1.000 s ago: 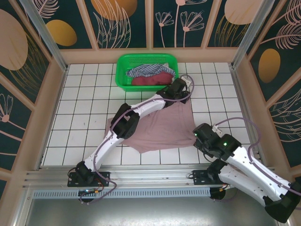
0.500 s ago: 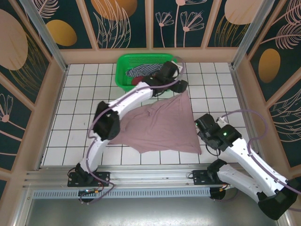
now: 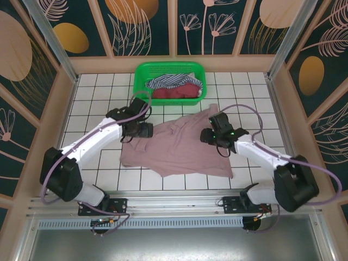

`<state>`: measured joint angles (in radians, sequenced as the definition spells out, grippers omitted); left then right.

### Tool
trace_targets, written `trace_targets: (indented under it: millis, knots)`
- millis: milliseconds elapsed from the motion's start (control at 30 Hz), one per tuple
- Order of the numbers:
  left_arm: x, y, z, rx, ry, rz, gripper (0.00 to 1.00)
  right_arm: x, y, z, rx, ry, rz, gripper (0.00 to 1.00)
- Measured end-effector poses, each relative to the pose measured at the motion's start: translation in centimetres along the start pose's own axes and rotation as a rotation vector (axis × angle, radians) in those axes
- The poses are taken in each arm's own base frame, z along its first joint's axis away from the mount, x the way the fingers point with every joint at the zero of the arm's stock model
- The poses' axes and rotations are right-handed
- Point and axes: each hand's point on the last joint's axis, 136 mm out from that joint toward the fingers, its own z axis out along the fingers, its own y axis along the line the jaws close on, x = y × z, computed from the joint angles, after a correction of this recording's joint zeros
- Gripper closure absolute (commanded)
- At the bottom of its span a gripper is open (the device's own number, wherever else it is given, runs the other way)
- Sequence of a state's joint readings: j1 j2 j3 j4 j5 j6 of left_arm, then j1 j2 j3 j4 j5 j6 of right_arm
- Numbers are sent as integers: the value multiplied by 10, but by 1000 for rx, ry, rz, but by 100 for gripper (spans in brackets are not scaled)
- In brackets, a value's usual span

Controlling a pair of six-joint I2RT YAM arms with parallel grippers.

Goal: Fold and stack the tank tops

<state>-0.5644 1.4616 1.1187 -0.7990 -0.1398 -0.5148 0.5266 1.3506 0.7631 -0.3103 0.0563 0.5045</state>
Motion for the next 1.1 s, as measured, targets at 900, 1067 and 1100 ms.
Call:
trace_targets:
  millis: [900, 1067, 1100]
  knots:
    - [43, 13, 83, -74, 148, 20, 89, -120, -41, 76, 146, -159, -24, 45]
    - [17, 18, 69, -108, 107, 25, 93, -132, -48, 84, 150, -163, -22, 44]
    - [7, 19, 64, -110, 85, 22, 94, -136, -48, 85, 151, -167, -21, 44]
